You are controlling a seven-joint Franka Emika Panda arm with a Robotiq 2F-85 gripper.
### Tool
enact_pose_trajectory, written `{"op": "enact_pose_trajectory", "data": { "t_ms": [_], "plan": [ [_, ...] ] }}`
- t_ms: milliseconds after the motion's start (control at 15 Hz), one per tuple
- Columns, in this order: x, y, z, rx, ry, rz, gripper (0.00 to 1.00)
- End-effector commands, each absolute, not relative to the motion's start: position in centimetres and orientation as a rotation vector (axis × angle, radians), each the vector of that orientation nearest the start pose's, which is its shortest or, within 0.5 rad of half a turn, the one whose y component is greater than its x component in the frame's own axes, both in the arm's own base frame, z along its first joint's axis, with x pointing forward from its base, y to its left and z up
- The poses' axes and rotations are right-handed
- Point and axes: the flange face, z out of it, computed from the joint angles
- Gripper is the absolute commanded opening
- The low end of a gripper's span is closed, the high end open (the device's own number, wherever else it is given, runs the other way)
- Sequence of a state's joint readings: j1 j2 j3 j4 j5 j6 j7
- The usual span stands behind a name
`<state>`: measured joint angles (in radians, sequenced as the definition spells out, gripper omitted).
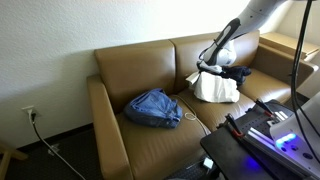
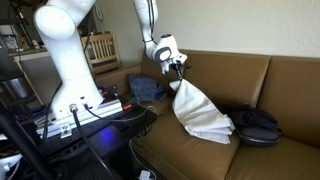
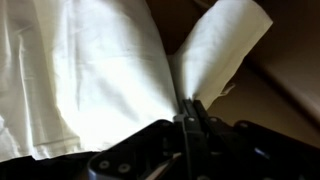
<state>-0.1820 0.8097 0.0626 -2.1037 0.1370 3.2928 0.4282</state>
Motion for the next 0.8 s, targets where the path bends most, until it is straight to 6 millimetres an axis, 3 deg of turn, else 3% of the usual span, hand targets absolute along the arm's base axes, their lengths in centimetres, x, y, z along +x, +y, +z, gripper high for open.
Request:
{"op": "enact_pose_trajectory", "data": {
  "t_ms": [0, 133, 200, 333, 467, 533, 733],
  "plan": [
    [50.6, -0.6, 6.5, -2.817, 0.751, -0.516, 0.01],
    [47.0, 4.4, 5.4, -2.817, 0.588, -0.473, 0.01],
    [47.2, 6.6, 5.8, -2.838, 0.506, -0.415, 0.28],
    [44.3, 11.1, 4.1, -2.895, 0.387, -0.335, 0.34],
    [43.9, 13.5, 3.8, -2.954, 0.336, -0.359, 0.49],
    [44.3, 13.7, 3.6, -2.993, 0.345, -0.397, 0.58],
    [45.7, 16.6, 1.6, -3.075, 0.355, -0.527, 0.77]
  ]
}}
